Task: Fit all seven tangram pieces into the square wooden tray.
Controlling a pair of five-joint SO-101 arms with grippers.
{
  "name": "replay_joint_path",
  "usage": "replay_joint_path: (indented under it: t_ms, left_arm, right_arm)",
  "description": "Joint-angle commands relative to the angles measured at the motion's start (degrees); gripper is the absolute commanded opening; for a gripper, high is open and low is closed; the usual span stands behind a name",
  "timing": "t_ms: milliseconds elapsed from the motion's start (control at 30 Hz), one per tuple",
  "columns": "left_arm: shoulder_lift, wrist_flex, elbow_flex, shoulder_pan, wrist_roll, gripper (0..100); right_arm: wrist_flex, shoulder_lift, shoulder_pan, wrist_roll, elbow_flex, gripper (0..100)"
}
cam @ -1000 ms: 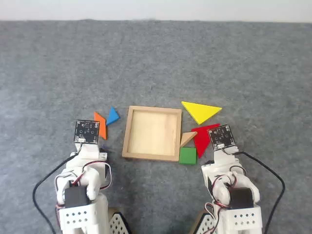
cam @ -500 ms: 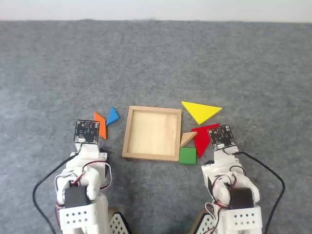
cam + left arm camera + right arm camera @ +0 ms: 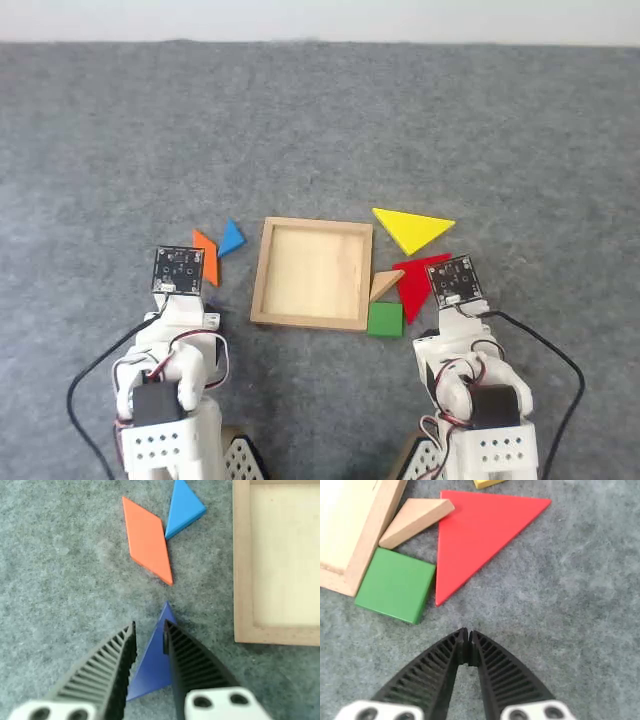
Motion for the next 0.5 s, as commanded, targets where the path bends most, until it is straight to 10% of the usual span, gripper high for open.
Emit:
replay_joint_path:
  t_ms: [0,467]
  left_arm:
    - [-0.79,0.18,-0.75,0.09,-0.26,9]
    - [-0.79,0.18,-0.75,0.09,-0.26,9]
  right_arm:
    - [0.22,-0.84,-1.80,0.18,0.88,2.7]
    - [-17.80,0.40,-1.80,-9.85,-10.81,2.8]
